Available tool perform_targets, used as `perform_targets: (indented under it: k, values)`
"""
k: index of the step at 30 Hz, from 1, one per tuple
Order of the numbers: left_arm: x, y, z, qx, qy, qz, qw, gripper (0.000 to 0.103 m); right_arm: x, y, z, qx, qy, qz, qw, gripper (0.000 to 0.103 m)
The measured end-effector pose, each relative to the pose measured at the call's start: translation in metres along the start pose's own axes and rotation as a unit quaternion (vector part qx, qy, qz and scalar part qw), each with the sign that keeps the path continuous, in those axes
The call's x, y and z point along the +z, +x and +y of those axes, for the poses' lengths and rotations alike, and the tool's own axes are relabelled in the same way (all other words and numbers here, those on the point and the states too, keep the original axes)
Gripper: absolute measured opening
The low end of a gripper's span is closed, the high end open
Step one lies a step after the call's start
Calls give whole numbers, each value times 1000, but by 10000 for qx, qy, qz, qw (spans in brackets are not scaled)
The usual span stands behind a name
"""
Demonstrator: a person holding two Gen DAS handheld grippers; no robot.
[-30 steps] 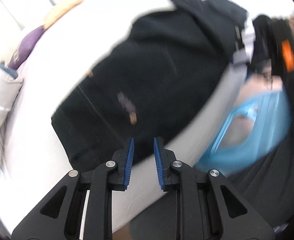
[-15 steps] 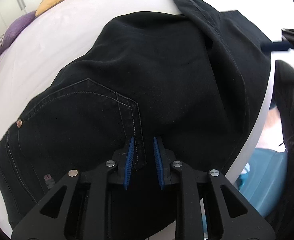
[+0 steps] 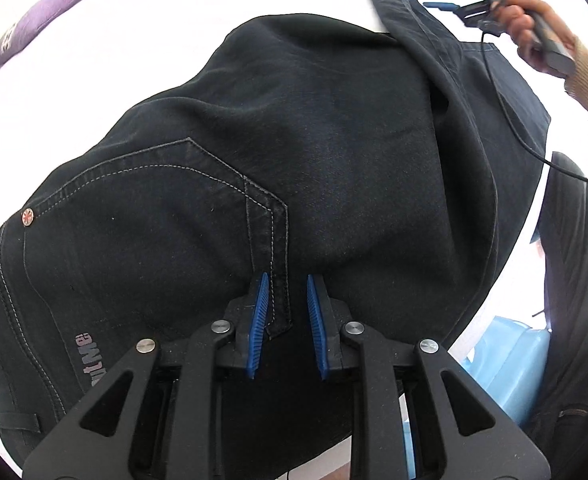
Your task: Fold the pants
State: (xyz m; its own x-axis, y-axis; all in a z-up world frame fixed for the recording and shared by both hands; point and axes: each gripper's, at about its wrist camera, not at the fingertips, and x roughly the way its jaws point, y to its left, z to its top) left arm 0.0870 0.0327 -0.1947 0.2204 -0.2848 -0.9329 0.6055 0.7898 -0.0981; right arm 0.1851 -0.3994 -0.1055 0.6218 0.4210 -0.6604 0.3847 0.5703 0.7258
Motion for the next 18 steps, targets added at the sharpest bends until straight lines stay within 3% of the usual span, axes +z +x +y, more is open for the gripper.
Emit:
perform_targets:
  k: [2, 8, 10, 11, 12, 18]
  values:
    - [1, 1, 1, -26, -57, -6, 10000, 19, 10, 11, -12, -171, 228, 53, 9996, 54]
    - [9, 6, 12, -129, -194, -41, 9997, 19, 9, 28, -9, 83, 196, 48, 9998, 53]
    - [1, 2, 18, -113, -186, -57, 9997, 19, 12, 32, -3, 15, 4, 10, 10000, 35]
    - [3, 2, 18, -94, -180, -59, 9998, 19, 12, 34, -1, 11, -38, 27, 10000, 18]
    - [1, 2, 18, -78, -178, -63, 9998, 19, 12, 34, 1, 8, -81, 16, 10000, 10]
    - [-3, -1, 15, -37, -216, -90, 9997, 19, 12, 13, 16, -136, -581, -372, 9975, 5]
